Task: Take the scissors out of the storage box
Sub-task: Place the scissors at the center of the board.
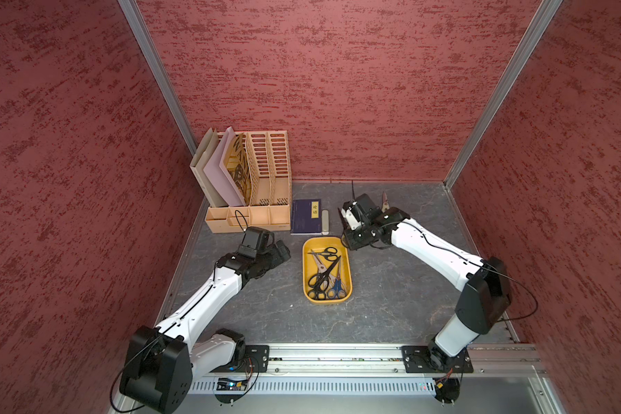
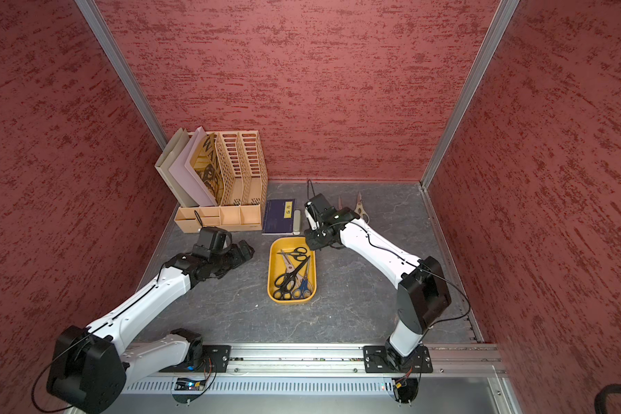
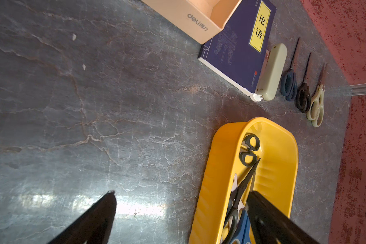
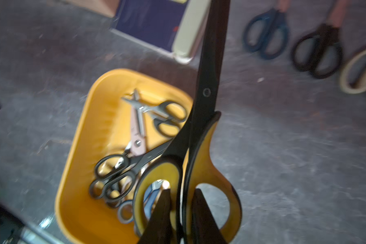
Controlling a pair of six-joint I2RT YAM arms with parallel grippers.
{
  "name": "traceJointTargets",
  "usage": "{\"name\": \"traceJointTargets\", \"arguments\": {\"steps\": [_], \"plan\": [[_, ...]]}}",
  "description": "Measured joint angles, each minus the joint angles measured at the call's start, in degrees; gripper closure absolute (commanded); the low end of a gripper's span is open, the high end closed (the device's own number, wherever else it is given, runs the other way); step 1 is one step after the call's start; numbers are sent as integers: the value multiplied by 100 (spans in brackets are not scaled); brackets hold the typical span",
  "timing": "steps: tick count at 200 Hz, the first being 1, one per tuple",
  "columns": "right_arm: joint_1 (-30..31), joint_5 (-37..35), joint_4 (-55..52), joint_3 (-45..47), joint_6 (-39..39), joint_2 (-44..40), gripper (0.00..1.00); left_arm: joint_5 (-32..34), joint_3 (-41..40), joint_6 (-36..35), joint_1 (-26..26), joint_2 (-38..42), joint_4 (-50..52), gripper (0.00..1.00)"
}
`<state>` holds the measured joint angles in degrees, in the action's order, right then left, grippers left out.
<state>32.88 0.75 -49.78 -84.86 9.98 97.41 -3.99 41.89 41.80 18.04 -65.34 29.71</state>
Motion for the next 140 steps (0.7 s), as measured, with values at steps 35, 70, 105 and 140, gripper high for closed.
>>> {"name": "traceJointTargets", "arguments": {"steps": [35, 70, 105, 140], "plan": [[-1139, -411, 2, -417, -557, 688, 100, 0, 35, -79, 0, -212, -131, 0], [-2052, -651, 35, -702, -863, 1292, 100, 0, 74, -164, 0, -437, -173, 0], [-2719, -796, 116, -986, -1008, 1838, 100, 15, 103, -225, 0, -490, -177, 0], [-3161, -881, 219, -1425, -1073, 2415, 99, 96, 155, -310, 0, -483, -105, 0]]}}
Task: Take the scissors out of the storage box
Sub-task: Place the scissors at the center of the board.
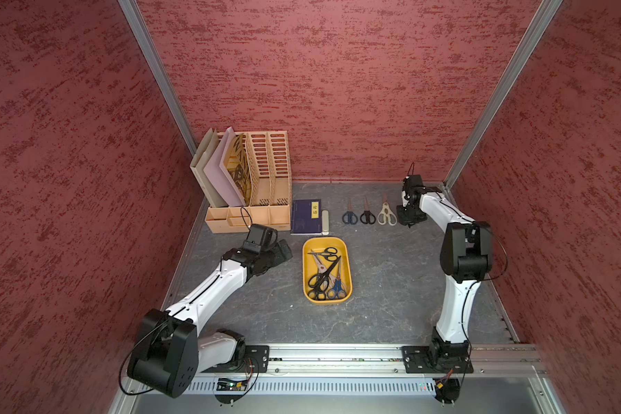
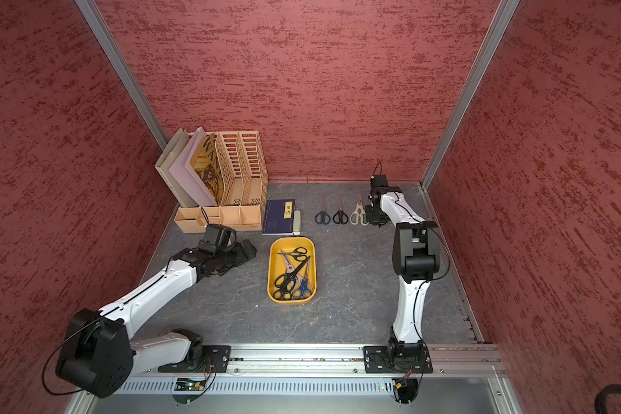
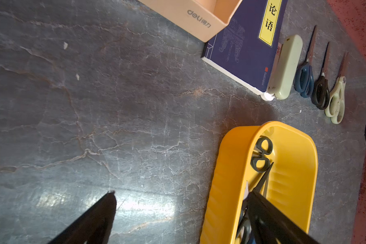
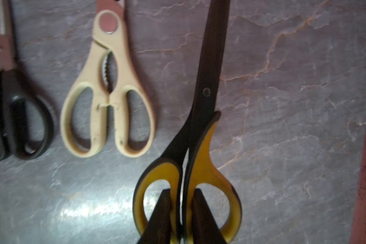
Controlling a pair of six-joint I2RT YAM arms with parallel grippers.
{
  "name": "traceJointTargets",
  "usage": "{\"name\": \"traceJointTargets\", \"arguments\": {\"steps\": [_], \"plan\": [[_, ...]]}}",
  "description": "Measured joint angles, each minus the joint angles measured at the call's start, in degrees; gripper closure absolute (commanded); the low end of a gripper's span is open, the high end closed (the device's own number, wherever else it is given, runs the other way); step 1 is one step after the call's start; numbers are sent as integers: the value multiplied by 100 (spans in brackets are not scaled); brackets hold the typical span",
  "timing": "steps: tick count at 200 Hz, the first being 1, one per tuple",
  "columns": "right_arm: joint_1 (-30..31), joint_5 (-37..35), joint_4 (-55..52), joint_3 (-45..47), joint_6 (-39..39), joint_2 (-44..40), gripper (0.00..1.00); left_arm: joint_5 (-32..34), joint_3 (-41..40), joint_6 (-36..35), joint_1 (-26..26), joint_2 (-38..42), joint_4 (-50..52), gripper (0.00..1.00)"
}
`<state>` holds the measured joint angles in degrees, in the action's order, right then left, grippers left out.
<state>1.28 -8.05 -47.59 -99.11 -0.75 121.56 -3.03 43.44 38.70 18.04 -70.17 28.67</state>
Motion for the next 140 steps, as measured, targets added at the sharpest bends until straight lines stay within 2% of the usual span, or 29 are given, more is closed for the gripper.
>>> {"name": "traceJointTargets", "arguments": {"steps": [87, 122, 140], "plan": [[-214, -2, 87, -942, -42, 1163, 94, 81, 7, -17, -15, -7, 94, 0], [-236, 2, 90, -1060, -42, 1226, 87, 76, 44, -15, -22, -81, 98, 0], [-249, 11, 94, -1075, -37, 1250, 78, 72, 81, -15, -26, -120, 101, 0]]}}
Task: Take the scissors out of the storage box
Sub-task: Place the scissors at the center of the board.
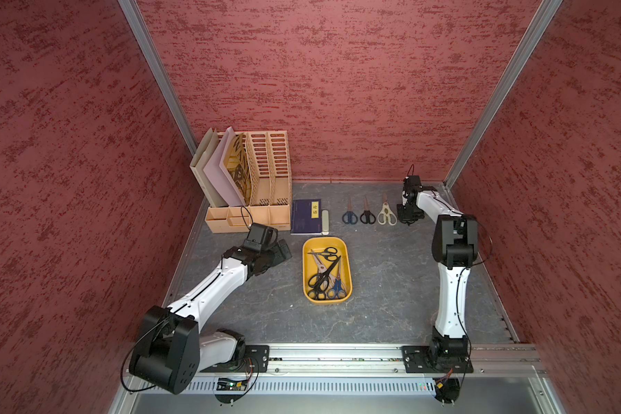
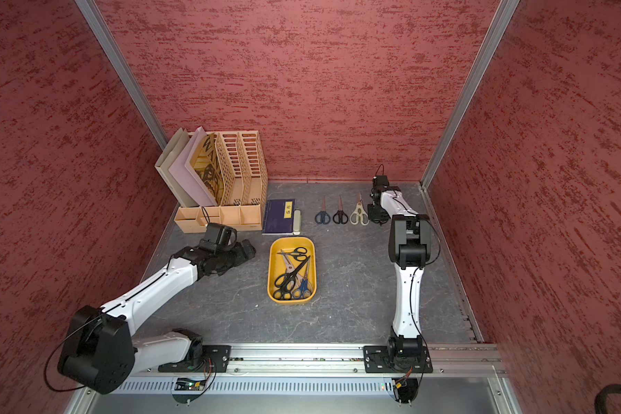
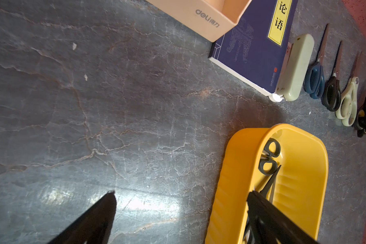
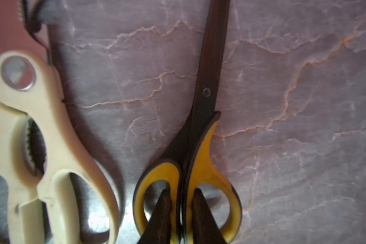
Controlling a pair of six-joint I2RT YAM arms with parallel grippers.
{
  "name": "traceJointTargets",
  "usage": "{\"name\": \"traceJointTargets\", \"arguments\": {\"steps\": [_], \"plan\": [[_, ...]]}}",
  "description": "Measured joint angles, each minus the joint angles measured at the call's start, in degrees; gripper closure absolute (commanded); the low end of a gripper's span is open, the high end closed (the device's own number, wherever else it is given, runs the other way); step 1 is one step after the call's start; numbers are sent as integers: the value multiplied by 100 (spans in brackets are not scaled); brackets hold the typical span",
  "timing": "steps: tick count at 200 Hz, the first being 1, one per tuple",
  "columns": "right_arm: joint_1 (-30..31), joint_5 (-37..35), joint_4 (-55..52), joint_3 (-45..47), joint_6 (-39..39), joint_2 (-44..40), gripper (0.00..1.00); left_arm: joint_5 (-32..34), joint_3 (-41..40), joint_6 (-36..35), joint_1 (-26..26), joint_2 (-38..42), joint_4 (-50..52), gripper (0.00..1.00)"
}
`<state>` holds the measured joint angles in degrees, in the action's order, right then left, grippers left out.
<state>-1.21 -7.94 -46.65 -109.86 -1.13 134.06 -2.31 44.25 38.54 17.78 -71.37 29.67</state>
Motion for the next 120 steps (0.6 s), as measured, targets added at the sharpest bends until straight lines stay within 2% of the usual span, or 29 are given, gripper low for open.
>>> {"name": "traceJointTargets", "arguments": {"steps": [45, 79, 98, 120], "plan": [[-2, 24, 13, -2, 2, -2, 68, -15, 59, 15, -7, -13, -2, 0], [-2, 59, 9, 0, 55, -153, 66, -22, 59, 37, -7, -13, -7, 0], [2, 181, 15, 122, 173, -476, 66, -24, 59, 42, -7, -13, -11, 0], [120, 413, 55, 597, 376, -1233, 66, -39, 59, 48, -7, -13, -26, 0]]}}
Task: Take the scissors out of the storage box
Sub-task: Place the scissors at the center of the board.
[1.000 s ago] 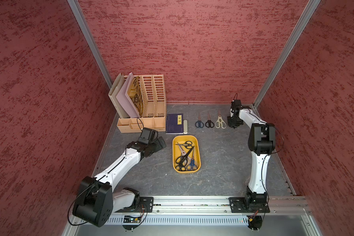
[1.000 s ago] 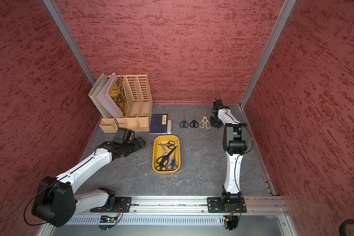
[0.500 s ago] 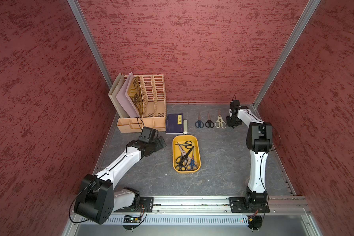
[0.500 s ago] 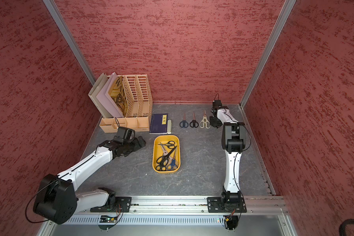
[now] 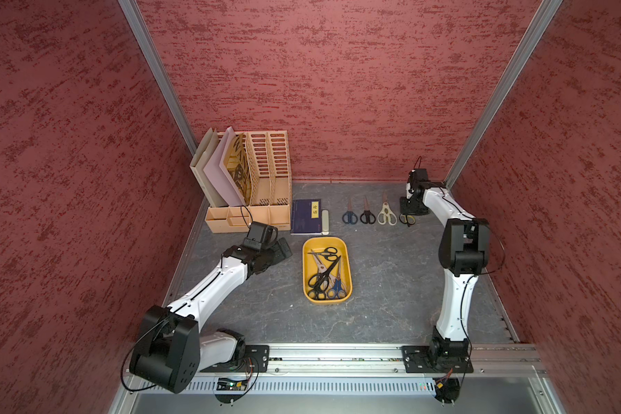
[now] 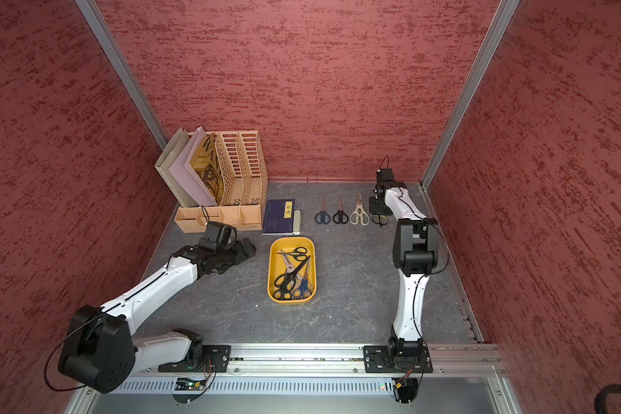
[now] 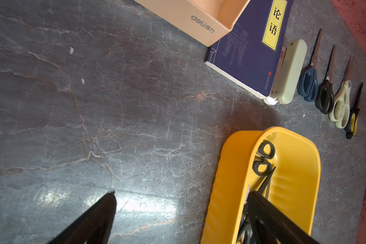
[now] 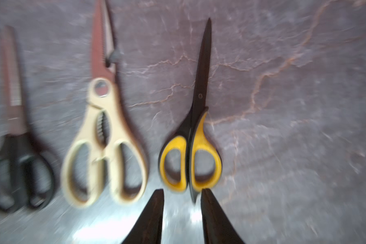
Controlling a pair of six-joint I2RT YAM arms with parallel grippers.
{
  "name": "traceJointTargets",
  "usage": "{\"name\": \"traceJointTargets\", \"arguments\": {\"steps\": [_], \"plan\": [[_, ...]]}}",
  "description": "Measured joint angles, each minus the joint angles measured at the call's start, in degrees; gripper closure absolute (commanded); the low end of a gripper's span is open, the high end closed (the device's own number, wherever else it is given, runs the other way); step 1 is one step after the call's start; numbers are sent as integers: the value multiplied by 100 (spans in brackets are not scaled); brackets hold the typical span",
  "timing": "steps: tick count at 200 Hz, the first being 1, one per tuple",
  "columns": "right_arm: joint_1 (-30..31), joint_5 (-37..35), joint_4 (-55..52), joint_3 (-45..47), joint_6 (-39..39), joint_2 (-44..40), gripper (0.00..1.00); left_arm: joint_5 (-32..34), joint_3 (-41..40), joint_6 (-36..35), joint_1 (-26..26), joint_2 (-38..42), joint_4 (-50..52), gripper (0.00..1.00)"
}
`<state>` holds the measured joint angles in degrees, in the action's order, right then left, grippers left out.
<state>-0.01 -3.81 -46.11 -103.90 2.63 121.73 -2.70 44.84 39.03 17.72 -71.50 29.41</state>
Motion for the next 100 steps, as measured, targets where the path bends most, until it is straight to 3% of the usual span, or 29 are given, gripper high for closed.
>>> {"name": "traceJointTargets", "arguments": {"steps": [37, 100], "plan": [[557, 479, 133, 962, 546, -1355, 66, -28, 0, 17, 2, -4, -116, 0], [2498, 1416, 413, 3001, 2061, -2822, 66, -105, 0, 144, 9, -13, -234, 0]]}}
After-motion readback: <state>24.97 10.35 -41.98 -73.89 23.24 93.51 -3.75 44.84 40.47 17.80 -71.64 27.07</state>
